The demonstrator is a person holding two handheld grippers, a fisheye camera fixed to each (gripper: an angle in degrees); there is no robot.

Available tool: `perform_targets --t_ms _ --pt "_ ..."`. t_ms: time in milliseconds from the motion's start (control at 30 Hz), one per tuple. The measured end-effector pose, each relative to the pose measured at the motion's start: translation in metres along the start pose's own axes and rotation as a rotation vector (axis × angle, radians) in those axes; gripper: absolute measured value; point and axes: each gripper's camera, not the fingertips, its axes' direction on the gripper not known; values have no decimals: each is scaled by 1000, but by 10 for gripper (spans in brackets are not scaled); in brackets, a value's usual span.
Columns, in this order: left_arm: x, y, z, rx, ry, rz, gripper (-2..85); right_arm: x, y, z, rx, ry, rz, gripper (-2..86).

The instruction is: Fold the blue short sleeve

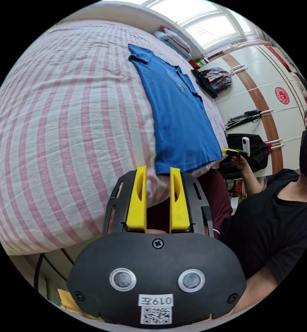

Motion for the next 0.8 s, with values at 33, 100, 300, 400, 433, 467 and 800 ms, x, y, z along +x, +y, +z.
perform_targets --t_ms 33,100,300,400,433,467,800 --pt "-11 3 10 -8 31 -36 90 2 -7 -1 -9 3 2 64" --pt "-33 9 23 6 150 -79 94 6 -15 -1 -35 11 4 62" --pt "-85 21 95 -32 302 -197 69 29 -28 -13 22 -78 125 83" --pt "-102 28 124 -56 317 -225 41 34 -35 -17 32 -92 162 73" --pt "-111 30 138 -64 372 -236 33 39 -39 -19 33 -127 180 64" --pt "-119 31 155 -82 422 -247 28 41 -41 -19 20 -155 184 59" --pt "-167 44 250 -150 461 -345 11 73 -83 -23 -64 -264 276 -6"
